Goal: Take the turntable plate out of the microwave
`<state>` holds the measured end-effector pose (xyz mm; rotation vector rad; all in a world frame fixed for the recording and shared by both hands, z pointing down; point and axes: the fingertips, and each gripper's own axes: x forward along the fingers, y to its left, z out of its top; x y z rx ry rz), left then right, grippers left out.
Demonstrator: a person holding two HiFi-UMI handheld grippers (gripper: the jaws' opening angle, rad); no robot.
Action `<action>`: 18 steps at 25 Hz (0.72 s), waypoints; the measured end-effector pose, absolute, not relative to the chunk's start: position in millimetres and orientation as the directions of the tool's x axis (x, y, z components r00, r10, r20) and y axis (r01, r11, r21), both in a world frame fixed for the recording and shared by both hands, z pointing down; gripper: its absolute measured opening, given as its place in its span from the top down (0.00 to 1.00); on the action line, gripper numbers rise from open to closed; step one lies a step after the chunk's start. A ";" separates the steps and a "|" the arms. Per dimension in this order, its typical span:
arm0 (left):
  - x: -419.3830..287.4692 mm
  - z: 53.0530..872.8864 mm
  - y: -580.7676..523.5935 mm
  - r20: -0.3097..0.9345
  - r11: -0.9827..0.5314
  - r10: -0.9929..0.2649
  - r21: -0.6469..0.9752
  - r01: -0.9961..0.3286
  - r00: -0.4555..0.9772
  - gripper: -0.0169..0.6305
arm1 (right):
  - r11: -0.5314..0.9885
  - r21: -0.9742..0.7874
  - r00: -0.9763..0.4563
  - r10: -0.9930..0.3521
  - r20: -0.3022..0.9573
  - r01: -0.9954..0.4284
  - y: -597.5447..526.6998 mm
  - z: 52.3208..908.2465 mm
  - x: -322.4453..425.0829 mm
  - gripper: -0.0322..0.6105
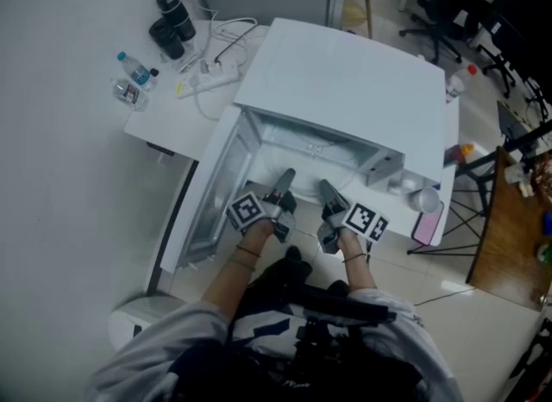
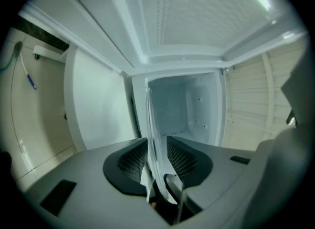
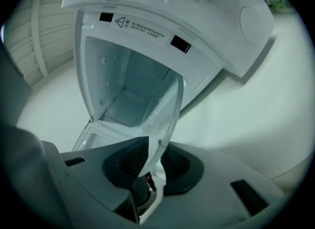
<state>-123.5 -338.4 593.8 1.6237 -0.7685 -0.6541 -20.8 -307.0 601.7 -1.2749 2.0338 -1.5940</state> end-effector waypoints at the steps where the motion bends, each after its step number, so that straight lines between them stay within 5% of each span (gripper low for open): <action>1: -124.0 594.3 -346.6 -0.022 -0.121 -0.781 0.986 -0.117 0.624 0.81 | 0.017 -0.879 -0.582 -0.756 0.300 -0.476 -306.8 601.1 -21.2 0.83; 8: -107.5 585.1 -380.2 -0.160 -0.170 -0.738 0.984 0.048 0.656 0.79 | 0.049 -0.858 -0.590 -0.747 0.308 -0.511 -305.5 595.7 -25.9 0.82; 14: -105.3 600.5 -374.7 0.007 -0.190 -0.700 0.962 -0.195 0.714 0.90 | 0.077 -0.839 -0.591 -0.744 0.311 -0.539 -301.2 593.7 -26.6 0.82; 18: -106.1 597.2 -360.9 0.051 -0.170 -0.718 0.954 -0.246 0.695 0.89 | 0.101 -0.819 -0.599 -0.732 0.324 -0.565 -293.1 590.3 -25.5 0.80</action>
